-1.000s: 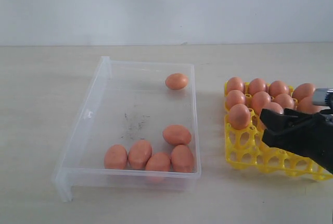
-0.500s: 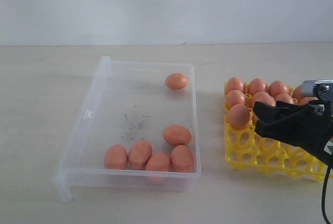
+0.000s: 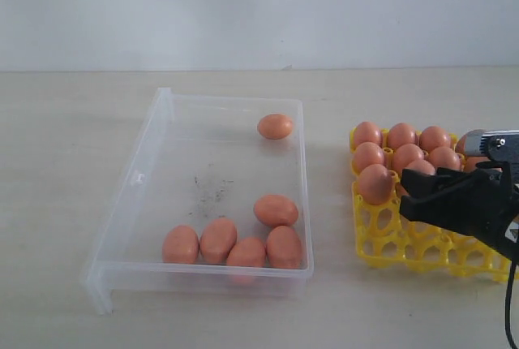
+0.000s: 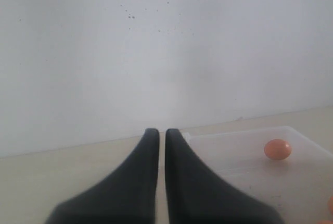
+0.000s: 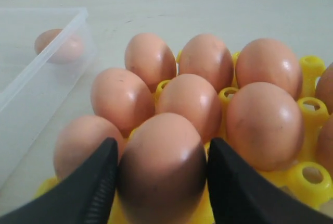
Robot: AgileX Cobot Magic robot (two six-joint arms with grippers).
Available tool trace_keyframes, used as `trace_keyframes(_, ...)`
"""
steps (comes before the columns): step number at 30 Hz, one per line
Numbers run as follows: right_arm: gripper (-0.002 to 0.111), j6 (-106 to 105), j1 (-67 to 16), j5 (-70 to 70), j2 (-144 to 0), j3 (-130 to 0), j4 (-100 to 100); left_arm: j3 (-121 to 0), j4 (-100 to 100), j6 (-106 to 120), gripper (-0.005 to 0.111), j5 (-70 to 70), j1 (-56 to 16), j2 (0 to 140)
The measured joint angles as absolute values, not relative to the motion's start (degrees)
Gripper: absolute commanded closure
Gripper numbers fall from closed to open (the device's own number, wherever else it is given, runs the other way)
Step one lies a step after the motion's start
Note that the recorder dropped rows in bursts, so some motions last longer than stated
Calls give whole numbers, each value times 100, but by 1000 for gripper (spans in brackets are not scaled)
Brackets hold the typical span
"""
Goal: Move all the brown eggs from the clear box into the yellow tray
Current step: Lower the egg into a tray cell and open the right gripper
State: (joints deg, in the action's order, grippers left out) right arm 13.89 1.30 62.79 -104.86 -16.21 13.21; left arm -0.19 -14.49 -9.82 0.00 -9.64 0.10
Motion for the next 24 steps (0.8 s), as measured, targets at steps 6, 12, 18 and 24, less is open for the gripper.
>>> trace_keyframes(6, 108, 1328, 130, 6267, -10486, -1621, 1308, -19, -1449, -982, 103, 0, -964, 10)
trace_keyframes(12, 108, 1259, 130, 6249, -10523, -1621, 1300, -19, -1449, -982, 103, 0, -964, 10)
trace_keyframes(18, 108, 1411, 130, 6274, -10777, -1766, 1346, -19, -1449, -982, 103, 0, -964, 10)
trace_keyframes(24, 99, 1422, 130, 6275, -10787, -1787, 1346, -19, -1449, -982, 103, 0, -964, 10)
